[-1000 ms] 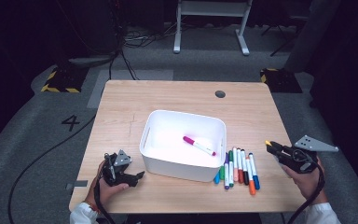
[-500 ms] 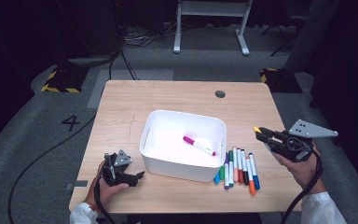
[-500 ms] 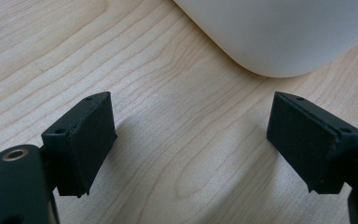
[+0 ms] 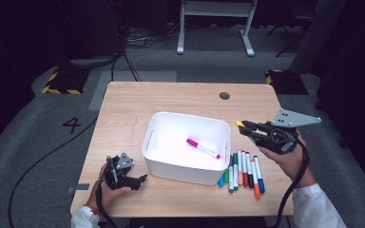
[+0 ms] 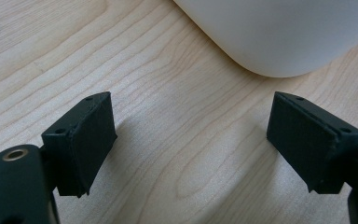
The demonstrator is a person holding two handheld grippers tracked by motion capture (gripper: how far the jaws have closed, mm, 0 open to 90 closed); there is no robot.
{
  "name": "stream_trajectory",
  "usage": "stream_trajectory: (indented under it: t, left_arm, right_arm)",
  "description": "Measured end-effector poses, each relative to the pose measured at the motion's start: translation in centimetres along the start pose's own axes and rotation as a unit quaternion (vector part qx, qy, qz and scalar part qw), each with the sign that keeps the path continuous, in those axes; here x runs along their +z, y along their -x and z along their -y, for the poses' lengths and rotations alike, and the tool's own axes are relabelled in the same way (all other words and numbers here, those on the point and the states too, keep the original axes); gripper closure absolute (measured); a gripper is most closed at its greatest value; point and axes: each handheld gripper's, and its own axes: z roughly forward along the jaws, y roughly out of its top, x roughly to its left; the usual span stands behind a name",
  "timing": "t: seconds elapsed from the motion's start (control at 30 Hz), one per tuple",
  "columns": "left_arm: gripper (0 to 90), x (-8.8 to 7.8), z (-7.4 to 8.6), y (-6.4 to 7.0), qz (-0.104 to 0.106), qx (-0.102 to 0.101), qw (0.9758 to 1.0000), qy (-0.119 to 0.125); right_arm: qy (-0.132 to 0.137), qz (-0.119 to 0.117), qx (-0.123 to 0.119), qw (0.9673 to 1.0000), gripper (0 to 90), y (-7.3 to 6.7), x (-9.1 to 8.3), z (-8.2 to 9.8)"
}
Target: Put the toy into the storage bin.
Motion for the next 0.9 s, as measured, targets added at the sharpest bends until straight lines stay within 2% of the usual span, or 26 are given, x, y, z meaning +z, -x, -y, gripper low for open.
stream_trajectory:
  t: [0.2,0.23,0.37,0.63,0.9]
  left_arm:
    - [15.5,0.0,0.0,0.0,0.000,0.000,1.0000,0.000]
    - [15.4,0.0,0.0,0.0,0.000,0.000,1.0000,0.000]
    - [15.5,0.0,0.0,0.0,0.000,0.000,1.0000,0.000]
    - [15.5,0.0,0.0,0.0,0.000,0.000,1.0000,0.000]
    - [15.5,0.0,0.0,0.0,0.000,0.000,1.0000,0.000]
  right_arm:
    - [-0.008,-0.019,-0.019,0.9996,75.1,-1.3,1.9,-1.7]
    - [-0.010,-0.022,-0.015,0.9996,75.2,-1.6,2.1,-1.8]
    - [-0.017,-0.032,-0.022,0.9991,75.2,-2.3,3.2,-2.5]
    - [-0.025,-0.050,-0.031,0.9980,75.1,-3.5,5.3,-3.3]
    - [-0.052,-0.070,-0.048,0.9951,75.1,-5.0,7.7,-3.8]
